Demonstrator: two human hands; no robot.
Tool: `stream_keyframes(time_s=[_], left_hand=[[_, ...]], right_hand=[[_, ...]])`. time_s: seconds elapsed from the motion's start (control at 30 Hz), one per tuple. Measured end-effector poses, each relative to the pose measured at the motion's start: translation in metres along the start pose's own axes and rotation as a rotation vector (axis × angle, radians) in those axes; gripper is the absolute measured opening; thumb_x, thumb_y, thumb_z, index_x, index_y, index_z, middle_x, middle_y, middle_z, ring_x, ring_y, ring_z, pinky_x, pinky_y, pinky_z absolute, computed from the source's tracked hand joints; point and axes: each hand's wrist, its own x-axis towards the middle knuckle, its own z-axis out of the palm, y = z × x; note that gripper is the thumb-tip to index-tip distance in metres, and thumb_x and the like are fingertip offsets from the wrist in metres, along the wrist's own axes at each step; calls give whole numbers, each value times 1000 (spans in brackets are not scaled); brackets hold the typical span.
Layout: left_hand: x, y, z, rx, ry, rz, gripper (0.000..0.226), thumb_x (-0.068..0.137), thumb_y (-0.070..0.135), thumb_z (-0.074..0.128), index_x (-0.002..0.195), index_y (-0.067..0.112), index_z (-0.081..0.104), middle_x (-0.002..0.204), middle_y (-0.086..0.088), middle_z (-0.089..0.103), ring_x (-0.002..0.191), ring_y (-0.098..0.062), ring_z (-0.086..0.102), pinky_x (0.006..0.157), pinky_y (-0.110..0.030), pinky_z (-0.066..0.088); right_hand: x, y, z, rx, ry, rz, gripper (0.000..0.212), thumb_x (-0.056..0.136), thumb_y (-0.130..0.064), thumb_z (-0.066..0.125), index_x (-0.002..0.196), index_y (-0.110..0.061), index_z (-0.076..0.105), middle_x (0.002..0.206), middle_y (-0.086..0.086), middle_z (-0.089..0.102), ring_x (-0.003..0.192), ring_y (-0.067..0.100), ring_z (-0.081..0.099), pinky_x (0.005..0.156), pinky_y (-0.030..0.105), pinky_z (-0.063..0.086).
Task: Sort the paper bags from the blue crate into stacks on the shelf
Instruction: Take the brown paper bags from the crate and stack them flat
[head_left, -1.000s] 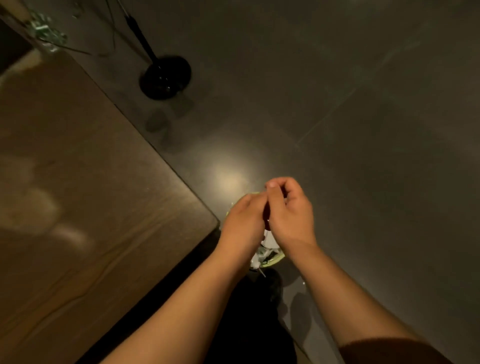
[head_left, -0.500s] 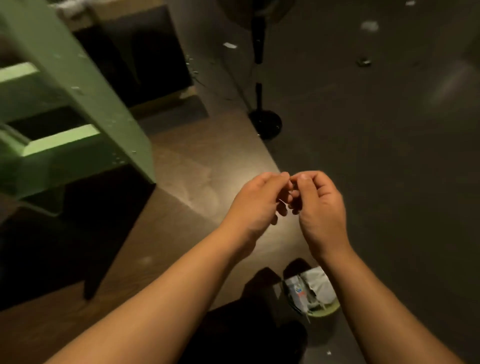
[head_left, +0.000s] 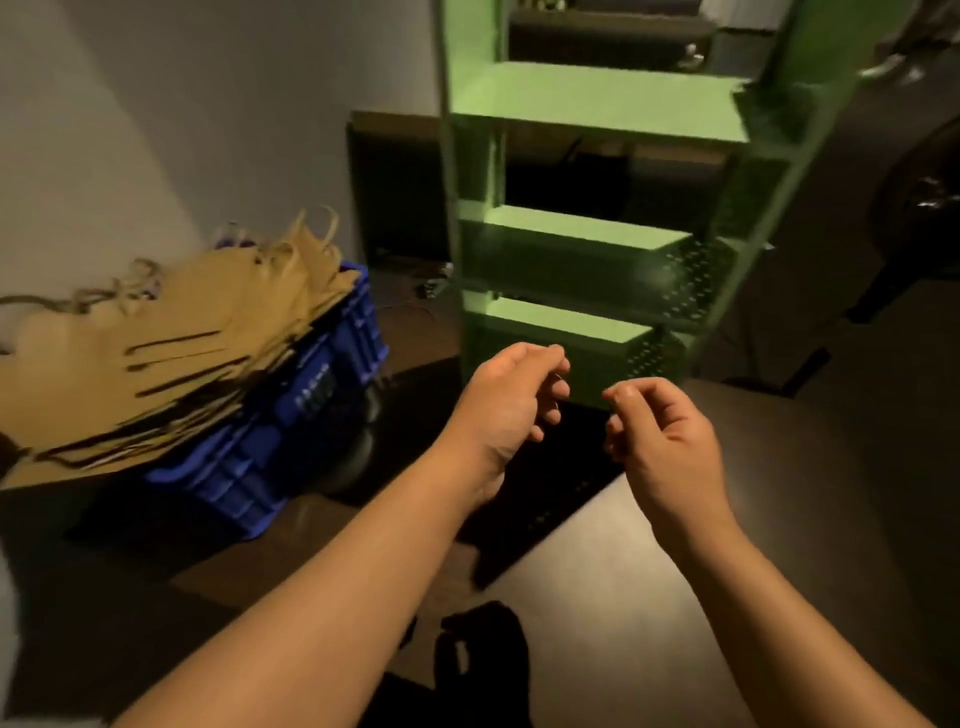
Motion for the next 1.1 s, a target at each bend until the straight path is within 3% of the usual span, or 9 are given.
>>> stream_keyframes(time_s=[0.23,0.4,0.6,0.8,0.97,1.1], left_hand=[[1,57,-169,-89,268,87,19,102,29,55,86,20,63,67,6,61,59,-11,52,50,-23,35],[-21,82,-252,-159,463,179,18,101,25,56,86,19,64,71,4,61,59,-11,51,52,-25,34],[-51,92,-288,-163,636,217,16,101,27,55,91,19,65,73,4,63,63,-12,53,56,-27,36],[-78,97,-313,-84,802,227,16,100,29,57,92,20,67,71,6,63,63,-11,53,55,-26,38],[-88,94,-341,268,890,224,18,103,39,52,98,27,65,85,7,65,74,-10,58,63,-24,44],[-73,90,-370,356,865,222,20,104,43,49,102,29,64,91,7,66,79,-10,60,66,-25,44]], right_hand=[[22,-63,142,19,-219,-5,19,104,-25,56,95,-15,69,73,2,63,67,17,57,66,37,47],[30,-96,209,29,-361,25,19,103,-29,55,94,-19,69,74,2,63,70,18,59,68,38,47],[37,-111,248,16,-505,12,19,104,-29,56,95,-20,70,71,-1,64,69,17,59,64,32,48],[37,-115,279,76,-645,27,18,104,-27,56,100,-16,70,69,-2,60,72,21,57,73,41,49],[21,-110,310,76,-711,58,18,104,-25,55,99,-16,69,70,-1,61,67,17,55,63,31,45],[24,-108,334,30,-696,42,17,104,-25,57,96,-17,70,68,-4,61,64,14,56,62,32,46]])
